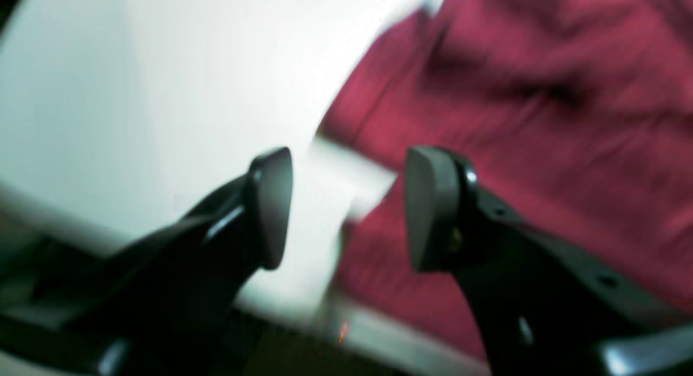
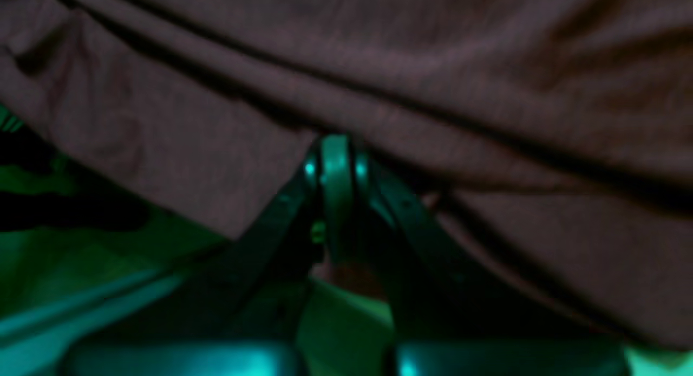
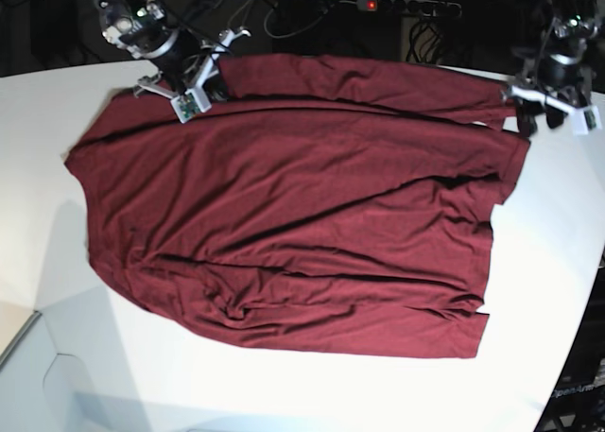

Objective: Layout the t-shirt on the table in an organized manner, then fold the t-shirt properly
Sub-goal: 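Move both grippers inward over the maroon shirt and grasp its fabric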

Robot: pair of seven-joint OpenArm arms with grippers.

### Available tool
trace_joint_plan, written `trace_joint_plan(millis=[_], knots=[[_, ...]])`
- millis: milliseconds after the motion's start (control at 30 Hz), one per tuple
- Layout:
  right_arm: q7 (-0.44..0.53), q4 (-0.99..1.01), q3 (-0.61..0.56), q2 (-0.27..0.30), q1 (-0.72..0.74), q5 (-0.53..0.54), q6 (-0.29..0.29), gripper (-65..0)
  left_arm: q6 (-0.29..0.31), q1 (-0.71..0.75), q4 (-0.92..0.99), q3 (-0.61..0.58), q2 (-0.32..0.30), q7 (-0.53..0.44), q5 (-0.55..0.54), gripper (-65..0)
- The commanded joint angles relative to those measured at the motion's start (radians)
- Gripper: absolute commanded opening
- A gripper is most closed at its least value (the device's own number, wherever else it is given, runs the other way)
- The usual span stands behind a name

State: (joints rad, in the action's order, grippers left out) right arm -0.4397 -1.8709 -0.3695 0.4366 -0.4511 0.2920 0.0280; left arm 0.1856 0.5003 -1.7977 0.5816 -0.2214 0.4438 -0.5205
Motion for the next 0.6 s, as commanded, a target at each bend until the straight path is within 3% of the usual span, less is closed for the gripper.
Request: trace_joint_plan(millis=[0,133,567], knots=[[0.028,-0.034,0.017,0.008,0.012,-0.001,-0.004,-65.0,0.007,-0.027,-0.043,0.001,-0.014,-0.027,-0.007,-32.5],[0.028,-0.062,0.073,0.008,0.024,-0.001,-0.004,-65.0,0.005,-0.142,-0.04,-0.044,-0.016,-0.027,0.003,-32.5],[0.017,0.084,0.091,0.008,0.294,-0.001,-0.001,-65.0,0.005,-0.529,0.422,-0.331,-0.045,-0.026,0.006,-32.5]])
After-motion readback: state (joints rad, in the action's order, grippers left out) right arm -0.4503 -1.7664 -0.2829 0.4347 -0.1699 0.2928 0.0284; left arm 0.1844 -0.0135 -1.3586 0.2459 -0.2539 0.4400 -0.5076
